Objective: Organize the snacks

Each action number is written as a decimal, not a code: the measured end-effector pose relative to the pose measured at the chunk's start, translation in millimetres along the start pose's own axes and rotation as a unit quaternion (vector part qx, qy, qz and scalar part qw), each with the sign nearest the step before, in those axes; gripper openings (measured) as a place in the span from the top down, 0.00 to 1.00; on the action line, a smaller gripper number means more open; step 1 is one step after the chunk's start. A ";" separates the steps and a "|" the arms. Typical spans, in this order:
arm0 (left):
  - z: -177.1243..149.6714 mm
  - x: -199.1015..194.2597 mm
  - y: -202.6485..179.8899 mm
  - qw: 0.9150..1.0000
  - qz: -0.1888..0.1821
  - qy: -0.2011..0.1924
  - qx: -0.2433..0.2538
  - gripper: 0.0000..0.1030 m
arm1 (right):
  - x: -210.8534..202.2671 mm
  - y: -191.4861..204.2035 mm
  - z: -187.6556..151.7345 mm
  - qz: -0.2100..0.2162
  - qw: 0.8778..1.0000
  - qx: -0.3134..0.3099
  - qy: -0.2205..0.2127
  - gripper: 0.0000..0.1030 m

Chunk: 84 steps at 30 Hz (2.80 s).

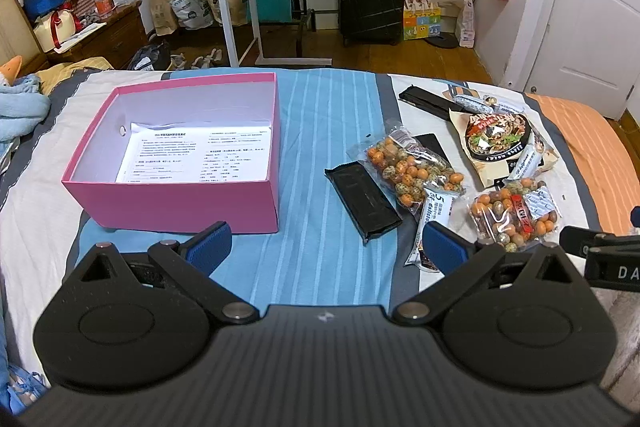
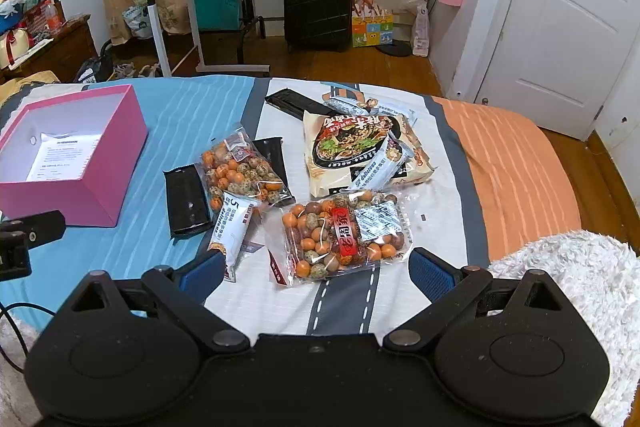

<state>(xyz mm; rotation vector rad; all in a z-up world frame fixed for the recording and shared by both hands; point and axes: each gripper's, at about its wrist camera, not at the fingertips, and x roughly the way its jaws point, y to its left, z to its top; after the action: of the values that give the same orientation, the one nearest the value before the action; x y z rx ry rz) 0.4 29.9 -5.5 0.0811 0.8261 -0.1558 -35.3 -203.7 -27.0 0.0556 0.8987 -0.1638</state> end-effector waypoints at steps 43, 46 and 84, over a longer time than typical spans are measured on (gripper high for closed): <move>28.1 147.8 -69.2 0.992 -0.093 0.070 0.040 0.02 | 212.6 -131.2 95.7 0.197 0.946 0.130 0.223 0.10; 16.8 165.3 -78.4 0.984 -0.133 0.097 0.061 0.02 | 221.5 -127.1 96.9 0.188 0.951 0.110 0.219 0.10; -14.3 194.7 -84.8 0.991 -0.085 0.083 0.059 0.75 | 192.6 -76.8 97.5 0.142 0.988 -0.030 0.052 0.71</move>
<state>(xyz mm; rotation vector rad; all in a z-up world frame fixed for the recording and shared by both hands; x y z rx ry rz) 105.5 -72.5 -159.6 0.1374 0.9902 -0.3620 145.1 -313.6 -115.6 0.1358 0.9893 0.1324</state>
